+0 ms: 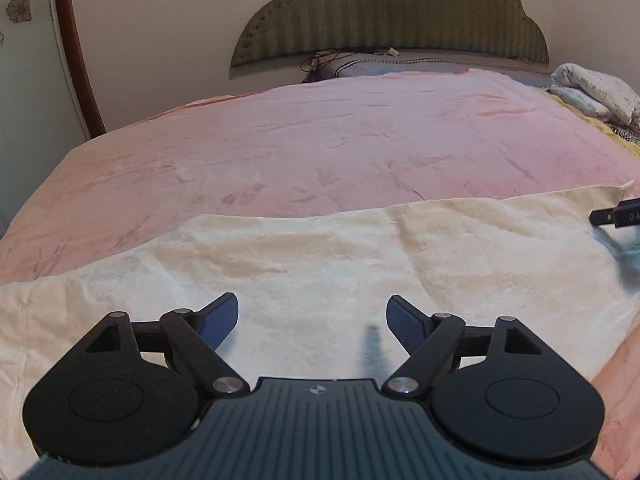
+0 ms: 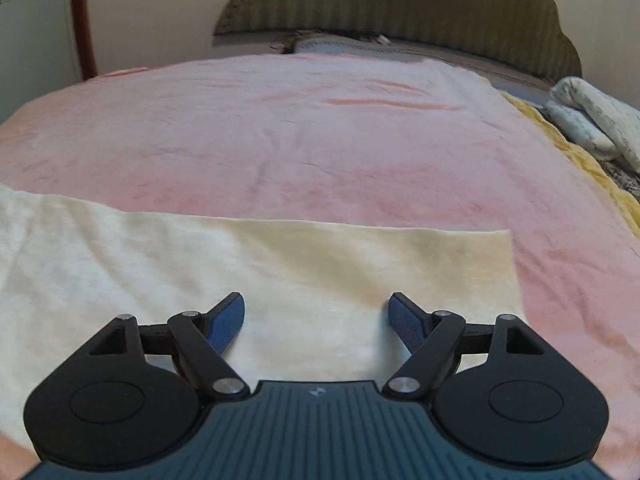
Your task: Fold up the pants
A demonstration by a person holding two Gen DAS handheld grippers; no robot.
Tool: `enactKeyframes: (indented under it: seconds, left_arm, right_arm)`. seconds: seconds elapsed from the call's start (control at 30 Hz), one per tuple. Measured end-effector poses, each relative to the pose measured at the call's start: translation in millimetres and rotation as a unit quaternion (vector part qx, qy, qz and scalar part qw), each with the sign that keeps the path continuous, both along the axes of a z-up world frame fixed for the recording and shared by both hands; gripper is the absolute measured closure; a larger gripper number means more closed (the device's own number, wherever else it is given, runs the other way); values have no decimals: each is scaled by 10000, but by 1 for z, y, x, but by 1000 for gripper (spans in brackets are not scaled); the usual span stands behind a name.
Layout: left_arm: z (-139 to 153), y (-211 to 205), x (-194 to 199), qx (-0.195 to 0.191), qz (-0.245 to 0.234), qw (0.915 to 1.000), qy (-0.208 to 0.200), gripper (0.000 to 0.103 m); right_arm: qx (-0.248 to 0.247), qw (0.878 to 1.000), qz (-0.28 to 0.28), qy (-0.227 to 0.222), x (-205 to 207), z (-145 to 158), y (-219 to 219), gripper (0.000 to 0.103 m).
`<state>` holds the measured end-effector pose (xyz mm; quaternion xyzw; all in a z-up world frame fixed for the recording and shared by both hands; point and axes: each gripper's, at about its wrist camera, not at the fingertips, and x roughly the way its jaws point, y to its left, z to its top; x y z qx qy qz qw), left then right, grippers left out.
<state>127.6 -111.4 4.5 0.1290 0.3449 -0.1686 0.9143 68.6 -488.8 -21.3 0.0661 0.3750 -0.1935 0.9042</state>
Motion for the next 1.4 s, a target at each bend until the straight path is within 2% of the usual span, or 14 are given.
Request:
enactKeyframes:
  seconds: [0.1, 0.23, 0.33, 0.4, 0.47, 0.6, 0.67, 0.73, 0.8, 0.93, 1.07, 1.17, 1.27, 1.4]
  left_arm:
    - [-2, -15, -1, -128, -293, 9995, 19, 19]
    - [-12, -39, 7, -42, -475, 9985, 258, 18]
    - [-28, -57, 19, 190, -505, 9974, 483, 18]
    - [-31, -63, 14, 359, -501, 9976, 312, 20]
    - [-28, -63, 2, 206, -696, 9971, 214, 18]
    - [-32, -77, -17, 63, -1389, 9889, 525, 18]
    - [-36, -86, -28, 267, -1726, 9835, 479, 20]
    - [-33, -91, -38, 355, -1844, 9817, 303, 21]
    - [-26, -94, -40, 93, -1936, 9805, 315, 18]
    - [-34, -109, -45, 74, -1953, 9798, 433, 19]
    - [-35, -108, -59, 153, -2087, 9775, 279, 20]
    - [-26, -103, -53, -226, -1921, 9806, 311, 18]
    - [-28, -102, -42, -361, -1559, 9866, 332, 16]
    - [-43, -104, -38, -234, -1650, 9834, 716, 16]
  right_arm:
    - [78, 9991, -341, -229, -13, 12, -10, 23]
    - [483, 9981, 337, -203, -14, 9, -3, 23]
    - [283, 9992, 276, -30, 2, -3, -11, 19]
    - [188, 9998, -91, -23, 3, 2, -18, 19]
    - [-163, 9996, -228, -101, -7, 12, -9, 18]
    - [572, 9959, 634, -297, -40, 11, 14, 18]
    - [475, 9955, 819, -30, -52, 1, 25, 18]
    - [10, 9977, 673, 67, -69, -2, 27, 14]
    - [-76, 9998, 160, -22, -84, 4, 22, 14]
    - [615, 9959, 356, -559, -106, 8, 25, 13]
    - [524, 9962, 46, -693, -129, 4, 32, 12]
    - [1304, 9801, -647, -1347, -164, 6, 12, 12]
    - [2419, 9527, -787, -1661, -178, -8, -9, 12]
    - [2832, 9369, -769, -1902, -175, -15, -20, 12]
